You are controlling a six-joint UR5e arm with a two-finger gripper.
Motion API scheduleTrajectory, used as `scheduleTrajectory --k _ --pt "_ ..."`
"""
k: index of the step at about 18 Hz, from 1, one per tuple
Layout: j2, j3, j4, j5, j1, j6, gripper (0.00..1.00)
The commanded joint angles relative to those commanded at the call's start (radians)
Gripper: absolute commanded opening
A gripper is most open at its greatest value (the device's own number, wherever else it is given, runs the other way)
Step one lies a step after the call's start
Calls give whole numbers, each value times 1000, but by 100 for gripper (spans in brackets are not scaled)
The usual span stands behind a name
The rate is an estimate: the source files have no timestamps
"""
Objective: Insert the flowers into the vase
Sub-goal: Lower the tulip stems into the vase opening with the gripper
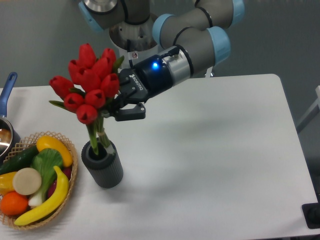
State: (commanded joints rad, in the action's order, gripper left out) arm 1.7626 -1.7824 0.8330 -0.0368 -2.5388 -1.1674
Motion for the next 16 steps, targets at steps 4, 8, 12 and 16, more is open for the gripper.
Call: scheduleTrajectory --k 4,8,12,16 --pt "6 -19 0 2 3 -3 36" --pt "14 -31 0 9 8 -3 36" --pt "34 -45 0 11 8 -24 36" --pt "44 -58 0 11 11 -26 36"
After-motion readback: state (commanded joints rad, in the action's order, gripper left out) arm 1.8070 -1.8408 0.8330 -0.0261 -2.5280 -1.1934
